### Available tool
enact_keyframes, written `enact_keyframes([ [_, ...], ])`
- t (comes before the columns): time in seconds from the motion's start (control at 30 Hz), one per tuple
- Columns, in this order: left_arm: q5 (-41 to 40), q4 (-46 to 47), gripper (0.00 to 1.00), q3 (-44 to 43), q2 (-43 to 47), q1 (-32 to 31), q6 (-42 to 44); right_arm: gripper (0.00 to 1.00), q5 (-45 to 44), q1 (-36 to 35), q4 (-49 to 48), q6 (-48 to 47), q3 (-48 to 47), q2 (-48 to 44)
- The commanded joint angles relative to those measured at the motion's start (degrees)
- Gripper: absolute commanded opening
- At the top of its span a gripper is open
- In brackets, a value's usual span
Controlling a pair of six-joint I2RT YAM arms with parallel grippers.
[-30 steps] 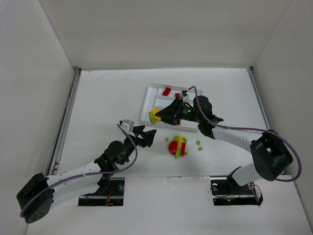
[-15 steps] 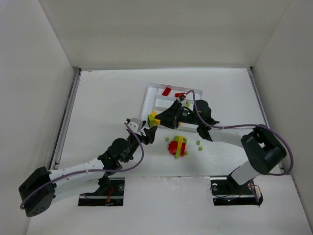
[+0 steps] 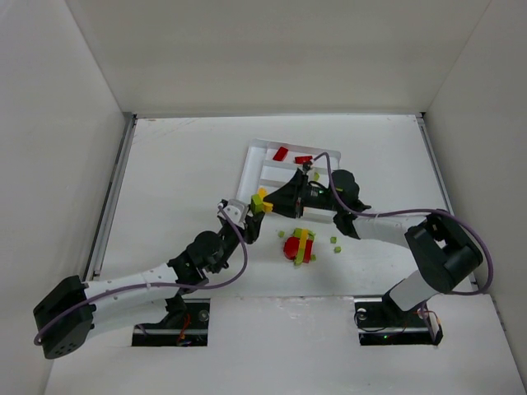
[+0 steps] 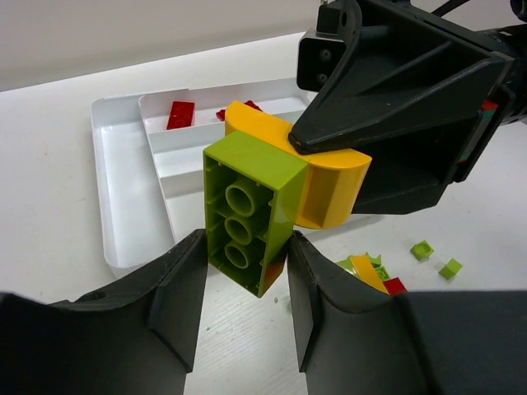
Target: Sort the legos into containers by color
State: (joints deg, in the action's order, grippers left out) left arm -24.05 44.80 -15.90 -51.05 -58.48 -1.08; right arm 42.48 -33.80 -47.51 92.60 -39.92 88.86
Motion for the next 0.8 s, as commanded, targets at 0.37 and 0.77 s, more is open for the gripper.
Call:
enact_keyframes([
  [0.37, -5.12, -2.34, 0.14, -2.47, 9.03, -0.54, 0.56, 0.19, -0.73, 4.14, -6.37, -0.31, 2.83, -1.05],
  [0.77, -7.59, -9.1, 0.14, -4.05, 5.96, -0.72, -10.75, 0.18, -8.71, 8.71, 6.25, -15.66, 3.63, -3.69],
])
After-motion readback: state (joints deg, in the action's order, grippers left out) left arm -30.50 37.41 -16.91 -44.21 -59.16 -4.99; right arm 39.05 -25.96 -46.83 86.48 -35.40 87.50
